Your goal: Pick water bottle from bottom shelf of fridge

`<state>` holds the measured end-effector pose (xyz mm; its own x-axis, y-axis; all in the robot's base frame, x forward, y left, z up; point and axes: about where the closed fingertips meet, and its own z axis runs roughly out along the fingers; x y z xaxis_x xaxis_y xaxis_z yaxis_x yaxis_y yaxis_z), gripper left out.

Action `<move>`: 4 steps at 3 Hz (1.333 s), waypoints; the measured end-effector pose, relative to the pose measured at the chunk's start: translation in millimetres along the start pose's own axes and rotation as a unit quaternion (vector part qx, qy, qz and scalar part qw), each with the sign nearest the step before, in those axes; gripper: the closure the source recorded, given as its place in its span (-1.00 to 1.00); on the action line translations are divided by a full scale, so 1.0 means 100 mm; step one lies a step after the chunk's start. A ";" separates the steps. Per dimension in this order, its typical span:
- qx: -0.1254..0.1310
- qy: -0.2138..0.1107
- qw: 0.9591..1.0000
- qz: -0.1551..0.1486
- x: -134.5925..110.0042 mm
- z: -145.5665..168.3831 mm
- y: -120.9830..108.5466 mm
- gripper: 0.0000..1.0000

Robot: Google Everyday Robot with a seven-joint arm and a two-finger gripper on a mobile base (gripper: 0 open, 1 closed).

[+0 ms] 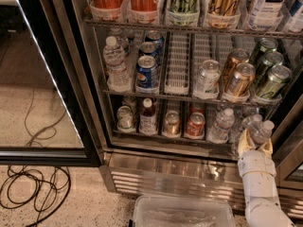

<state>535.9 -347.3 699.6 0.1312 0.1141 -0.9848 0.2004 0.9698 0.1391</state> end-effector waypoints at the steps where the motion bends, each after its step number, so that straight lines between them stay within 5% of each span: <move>1: -0.003 0.003 1.000 -0.001 -0.01 -0.02 0.01 1.00; 3: -0.008 0.033 0.999 0.012 -0.30 -0.74 0.09 1.00; 4: -0.008 0.033 0.999 0.012 -0.30 -0.75 0.09 1.00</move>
Offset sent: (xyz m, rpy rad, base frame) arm -0.0660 0.0079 0.0134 -0.0101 0.0732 0.0174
